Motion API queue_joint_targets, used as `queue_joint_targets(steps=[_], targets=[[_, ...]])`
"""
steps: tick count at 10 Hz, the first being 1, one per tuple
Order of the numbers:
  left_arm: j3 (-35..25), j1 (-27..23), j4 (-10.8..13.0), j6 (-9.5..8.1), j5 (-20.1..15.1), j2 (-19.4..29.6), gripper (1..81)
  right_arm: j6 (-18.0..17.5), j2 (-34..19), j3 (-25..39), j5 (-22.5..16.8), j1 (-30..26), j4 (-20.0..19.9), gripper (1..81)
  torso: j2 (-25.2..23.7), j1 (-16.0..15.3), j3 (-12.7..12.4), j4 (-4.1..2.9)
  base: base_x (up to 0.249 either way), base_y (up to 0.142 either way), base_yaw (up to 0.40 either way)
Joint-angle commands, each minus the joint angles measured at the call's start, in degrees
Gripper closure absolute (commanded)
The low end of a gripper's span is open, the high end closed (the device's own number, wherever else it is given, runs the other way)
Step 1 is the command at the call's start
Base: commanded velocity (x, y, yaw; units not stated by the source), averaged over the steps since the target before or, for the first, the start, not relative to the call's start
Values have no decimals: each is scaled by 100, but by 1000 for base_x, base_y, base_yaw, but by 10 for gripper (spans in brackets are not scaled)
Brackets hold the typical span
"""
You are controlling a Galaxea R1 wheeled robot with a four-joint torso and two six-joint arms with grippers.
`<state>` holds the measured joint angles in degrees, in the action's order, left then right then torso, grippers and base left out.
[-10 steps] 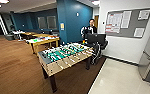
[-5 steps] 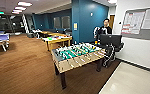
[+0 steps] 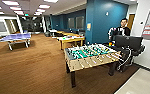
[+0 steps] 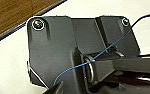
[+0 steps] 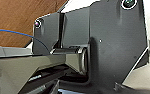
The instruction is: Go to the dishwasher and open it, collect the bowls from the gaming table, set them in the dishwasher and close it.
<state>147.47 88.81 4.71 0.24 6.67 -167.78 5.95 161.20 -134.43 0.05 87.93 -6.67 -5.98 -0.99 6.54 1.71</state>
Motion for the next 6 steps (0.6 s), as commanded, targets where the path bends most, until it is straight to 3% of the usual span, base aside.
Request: queue_joint_targets(steps=[1, 6], targets=[[-7, -210, 22, 46, -289, 51, 10, 20, -15, 67, -339, -254, 78, 10, 0, 0, 0, 0, 0, 0, 383], [-7, -201, 22, 46, -289, 51, 10, 29, 29, 5, -339, -254, 78, 10, 0, 5, 0, 0, 0, 0, 378]])
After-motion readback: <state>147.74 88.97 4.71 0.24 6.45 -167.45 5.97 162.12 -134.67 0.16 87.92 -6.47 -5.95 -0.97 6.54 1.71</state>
